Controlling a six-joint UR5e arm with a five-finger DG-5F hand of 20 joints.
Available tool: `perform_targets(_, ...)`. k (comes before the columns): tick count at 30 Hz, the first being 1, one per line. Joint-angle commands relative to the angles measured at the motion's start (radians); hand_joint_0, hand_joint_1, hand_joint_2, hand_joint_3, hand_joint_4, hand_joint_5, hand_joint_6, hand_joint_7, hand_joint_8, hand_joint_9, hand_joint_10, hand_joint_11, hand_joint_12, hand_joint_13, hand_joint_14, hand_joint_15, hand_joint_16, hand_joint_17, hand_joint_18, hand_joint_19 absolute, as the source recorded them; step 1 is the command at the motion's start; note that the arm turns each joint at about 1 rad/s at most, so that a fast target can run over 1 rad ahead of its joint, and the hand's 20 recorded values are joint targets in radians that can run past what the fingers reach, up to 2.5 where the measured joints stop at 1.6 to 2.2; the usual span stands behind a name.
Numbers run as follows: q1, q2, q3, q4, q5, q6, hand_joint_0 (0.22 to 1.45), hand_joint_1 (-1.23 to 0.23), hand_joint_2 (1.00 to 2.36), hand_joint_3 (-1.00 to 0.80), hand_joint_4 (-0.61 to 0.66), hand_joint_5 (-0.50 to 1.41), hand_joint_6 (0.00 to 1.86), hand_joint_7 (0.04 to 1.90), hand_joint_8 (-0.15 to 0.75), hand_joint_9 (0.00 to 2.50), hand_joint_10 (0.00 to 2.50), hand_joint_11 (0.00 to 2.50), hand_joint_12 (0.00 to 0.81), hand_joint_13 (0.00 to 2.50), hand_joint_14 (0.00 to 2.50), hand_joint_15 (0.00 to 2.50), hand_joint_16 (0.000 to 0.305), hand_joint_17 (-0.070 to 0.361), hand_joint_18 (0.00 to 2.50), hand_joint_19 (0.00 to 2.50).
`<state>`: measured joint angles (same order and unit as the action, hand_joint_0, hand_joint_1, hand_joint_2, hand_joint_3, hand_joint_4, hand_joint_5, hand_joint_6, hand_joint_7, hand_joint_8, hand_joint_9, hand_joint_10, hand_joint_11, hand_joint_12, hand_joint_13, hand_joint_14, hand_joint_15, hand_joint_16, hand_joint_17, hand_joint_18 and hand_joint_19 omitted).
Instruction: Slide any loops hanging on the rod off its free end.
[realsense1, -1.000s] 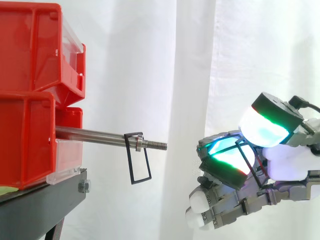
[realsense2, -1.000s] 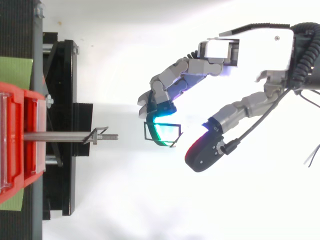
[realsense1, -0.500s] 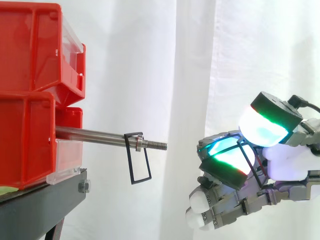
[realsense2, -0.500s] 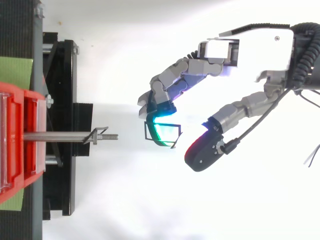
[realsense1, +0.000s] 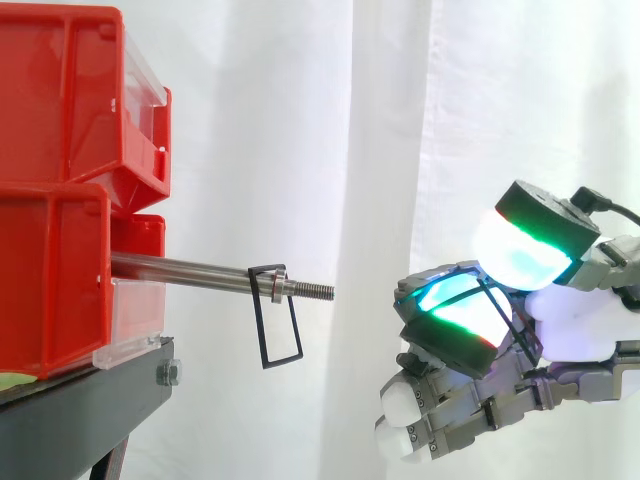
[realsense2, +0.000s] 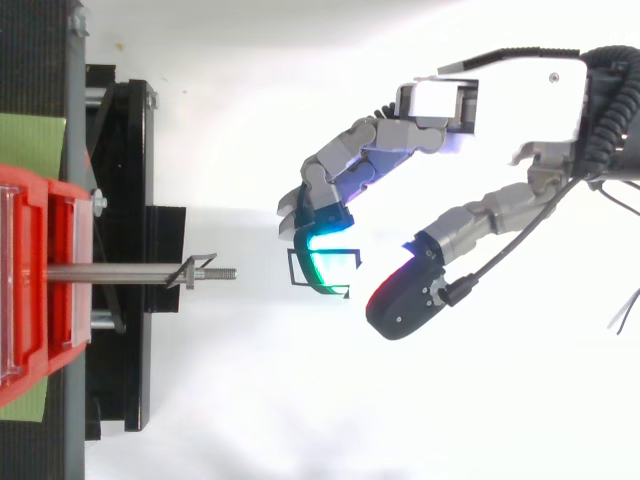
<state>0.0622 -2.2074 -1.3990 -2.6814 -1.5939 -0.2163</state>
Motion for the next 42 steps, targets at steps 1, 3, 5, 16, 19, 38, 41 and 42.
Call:
perform_targets(1,-0.001,0.000,0.000,0.000,0.000,0.000,0.59,-0.70,1.01,-0.40,0.12,-0.18,0.78,1.26,0.256,0.69,0.00,0.08,0.238,0.57,0.00,0.00,0.031,0.069,0.41,0.00)
perform_targets(3,0.001,0.000,0.000,0.000,0.000,0.000,0.59,-0.74,1.01,-0.39,0.12,-0.19,0.78,1.27,0.251,0.68,0.00,0.08,0.239,0.57,0.00,0.00,0.031,0.070,0.42,0.00)
perform_targets(5,0.001,0.000,0.000,-0.003,0.000,0.000,0.60,-0.76,1.01,-0.40,0.12,-0.19,0.78,1.26,0.249,0.67,0.00,0.09,0.239,0.57,0.00,0.00,0.031,0.069,0.42,0.00)
perform_targets(16,0.001,0.000,0.000,-0.029,-0.001,0.002,0.63,-0.81,1.00,-0.45,0.14,-0.20,0.80,1.23,0.238,0.65,0.00,0.08,0.235,0.57,0.00,0.00,0.030,0.068,0.44,0.00)
perform_targets(19,-0.001,0.000,0.000,-0.029,-0.001,0.002,0.60,-0.73,1.00,-0.48,0.14,-0.20,0.81,1.22,0.244,0.67,0.00,0.08,0.235,0.58,0.00,0.00,0.031,0.069,0.45,0.00)
perform_targets(38,0.002,0.000,0.000,-0.032,0.000,0.002,0.57,-0.60,1.00,-0.50,0.15,-0.16,0.78,1.25,0.260,0.72,0.00,0.09,0.238,0.60,0.00,0.00,0.032,0.072,0.47,0.02)
perform_targets(41,0.002,0.000,0.000,-0.037,-0.001,0.002,0.56,-0.58,1.00,-0.50,0.16,-0.15,0.77,1.26,0.260,0.73,0.00,0.09,0.239,0.60,0.00,0.00,0.033,0.073,0.48,0.03)
perform_targets(42,0.002,0.000,0.000,-0.038,-0.001,0.002,0.56,-0.57,1.00,-0.50,0.15,-0.15,0.77,1.27,0.263,0.74,0.00,0.09,0.239,0.61,0.00,0.00,0.033,0.074,0.48,0.03)
